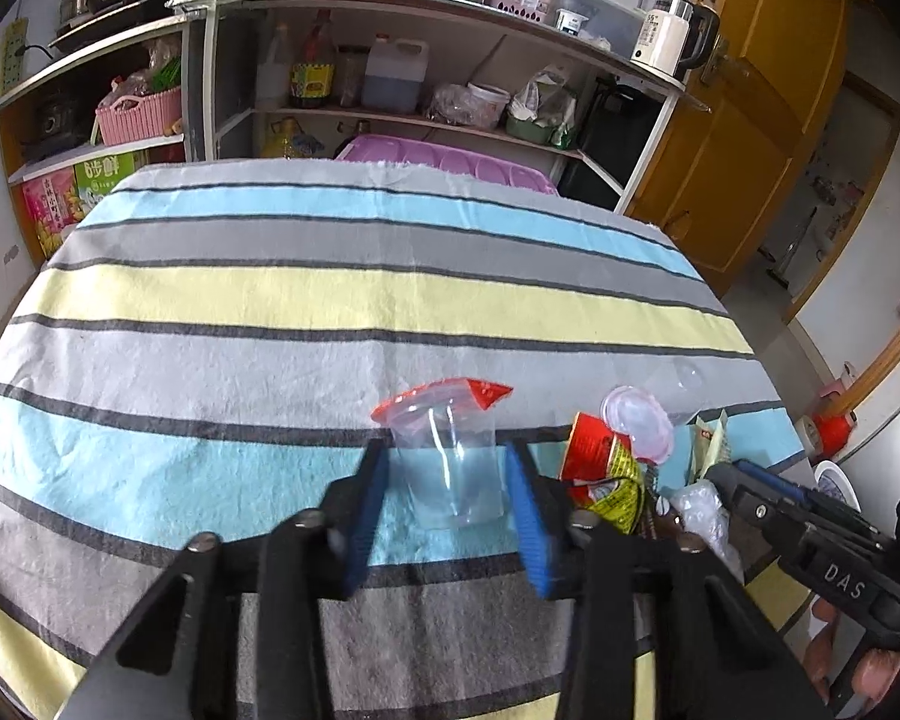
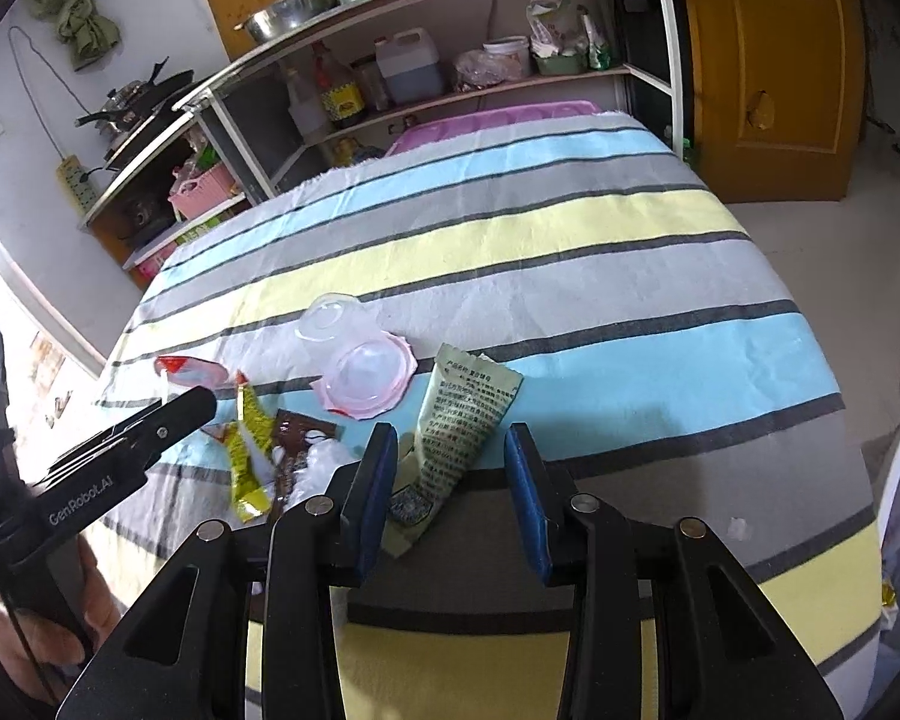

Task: Collect trash
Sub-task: 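Grasp the clear plastic cup with the left tool while the right tool grasps the green paper packet, then carry the clear cup and green paper packet over the trash bin with both tools, then open both tools to drop the cup and packet into the bin, then grasp the brown wrapper with the left tool while the right tool grasps the clear plastic bag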

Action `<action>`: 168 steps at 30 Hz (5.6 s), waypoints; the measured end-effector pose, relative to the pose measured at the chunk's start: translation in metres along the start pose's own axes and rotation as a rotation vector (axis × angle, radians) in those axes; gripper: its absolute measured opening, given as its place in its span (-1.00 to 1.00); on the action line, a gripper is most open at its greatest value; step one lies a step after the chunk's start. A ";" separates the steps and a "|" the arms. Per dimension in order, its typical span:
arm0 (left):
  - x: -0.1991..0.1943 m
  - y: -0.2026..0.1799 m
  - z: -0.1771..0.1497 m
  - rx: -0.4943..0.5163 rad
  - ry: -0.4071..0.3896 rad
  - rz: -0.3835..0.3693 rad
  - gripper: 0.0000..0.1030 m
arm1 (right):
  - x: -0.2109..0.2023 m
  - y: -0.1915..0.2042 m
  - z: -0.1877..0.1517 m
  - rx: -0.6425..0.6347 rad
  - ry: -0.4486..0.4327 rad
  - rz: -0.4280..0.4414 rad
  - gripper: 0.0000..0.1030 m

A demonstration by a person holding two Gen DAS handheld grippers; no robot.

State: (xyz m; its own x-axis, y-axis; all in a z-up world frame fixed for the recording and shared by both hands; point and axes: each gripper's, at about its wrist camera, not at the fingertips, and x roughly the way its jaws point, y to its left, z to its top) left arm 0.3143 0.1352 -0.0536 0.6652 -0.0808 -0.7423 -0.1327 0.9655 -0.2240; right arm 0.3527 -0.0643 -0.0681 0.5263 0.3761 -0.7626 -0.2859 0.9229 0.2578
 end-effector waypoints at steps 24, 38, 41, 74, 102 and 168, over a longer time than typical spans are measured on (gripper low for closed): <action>-0.058 -0.031 -0.016 0.078 -0.085 -0.088 -0.37 | -0.054 -0.025 -0.020 0.006 -0.052 -0.022 -0.68; -0.093 -0.091 -0.030 0.162 -0.106 -0.164 -0.37 | -0.132 -0.050 -0.043 0.045 -0.148 -0.010 -0.73; -0.098 -0.107 -0.032 0.188 -0.109 -0.184 -0.36 | -0.148 -0.057 -0.048 0.059 -0.168 -0.020 -0.73; -0.086 -0.137 -0.041 0.233 -0.083 -0.241 -0.37 | -0.091 -0.093 -0.070 0.120 -0.031 -0.108 -0.25; -0.071 -0.241 -0.048 0.376 -0.040 -0.381 -0.36 | -0.209 -0.158 -0.088 0.212 -0.210 -0.178 -0.54; -0.103 -0.161 -0.054 0.248 -0.120 -0.246 -0.06 | -0.212 -0.103 -0.095 0.109 -0.237 -0.085 -0.16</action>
State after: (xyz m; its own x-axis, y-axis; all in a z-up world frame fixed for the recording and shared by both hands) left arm 0.2276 -0.0251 0.0250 0.7383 -0.3026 -0.6028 0.2140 0.9526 -0.2160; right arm 0.1945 -0.2467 0.0113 0.7208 0.2939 -0.6278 -0.1512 0.9505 0.2714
